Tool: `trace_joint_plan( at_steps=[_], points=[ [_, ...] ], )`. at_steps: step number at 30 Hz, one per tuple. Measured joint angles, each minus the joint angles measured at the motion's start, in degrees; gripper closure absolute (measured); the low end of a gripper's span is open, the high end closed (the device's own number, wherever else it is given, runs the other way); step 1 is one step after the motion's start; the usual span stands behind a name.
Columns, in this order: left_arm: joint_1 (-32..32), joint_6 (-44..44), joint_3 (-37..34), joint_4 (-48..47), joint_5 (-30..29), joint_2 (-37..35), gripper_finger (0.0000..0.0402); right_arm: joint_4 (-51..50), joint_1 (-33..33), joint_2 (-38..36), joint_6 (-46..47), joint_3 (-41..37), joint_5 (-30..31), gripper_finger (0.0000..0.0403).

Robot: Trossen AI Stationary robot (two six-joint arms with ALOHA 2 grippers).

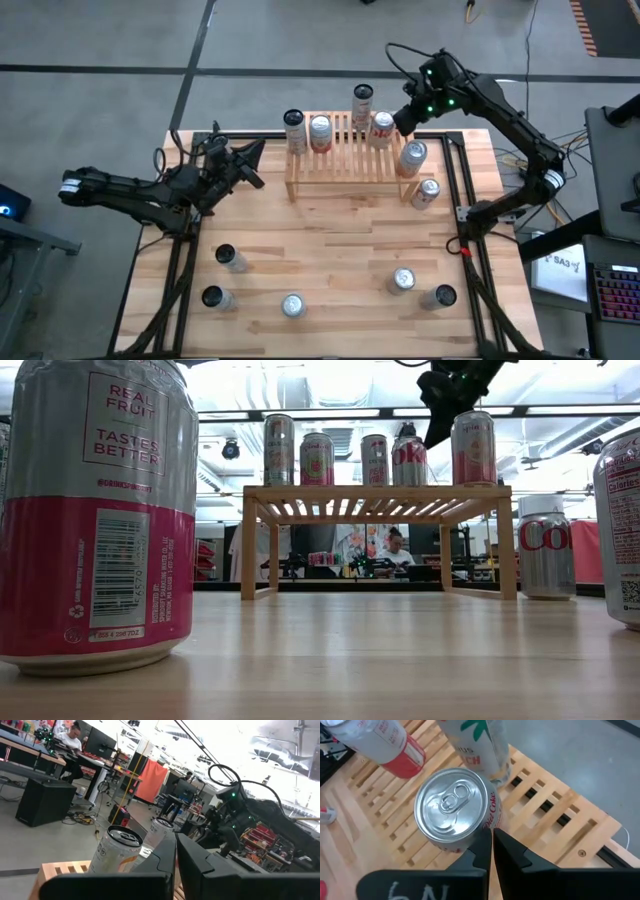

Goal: Place canned beverage on shelf
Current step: Put the bottom center silver soda can on the shelf

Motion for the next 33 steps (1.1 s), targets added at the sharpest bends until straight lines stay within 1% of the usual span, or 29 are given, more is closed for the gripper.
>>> trace_joint_plan(
  at_steps=[7,18,23,29,33],
  points=[
    [0.0,0.0,0.0,1.33,0.02,0.04,0.0402,0.08,1.11,0.28,0.35,0.0,0.04,0.0392],
    [0.0,-0.02,0.0,1.95,0.04,0.04,0.0402,-0.06,0.95,-2.7,1.58,0.0,0.79,0.0392],
    [0.0,-1.09,0.0,2.21,0.06,0.04,0.0402,0.19,0.85,-2.95,0.93,0.02,5.73,0.0392],
    [0.0,-2.87,0.0,2.31,0.83,0.51,0.0402,0.81,0.26,-0.62,-0.31,0.0,6.69,0.0392],
    [0.0,-4.06,0.21,3.09,2.03,1.44,0.0402,0.36,0.33,-1.4,2.29,0.68,6.65,0.0392]
  ],
)
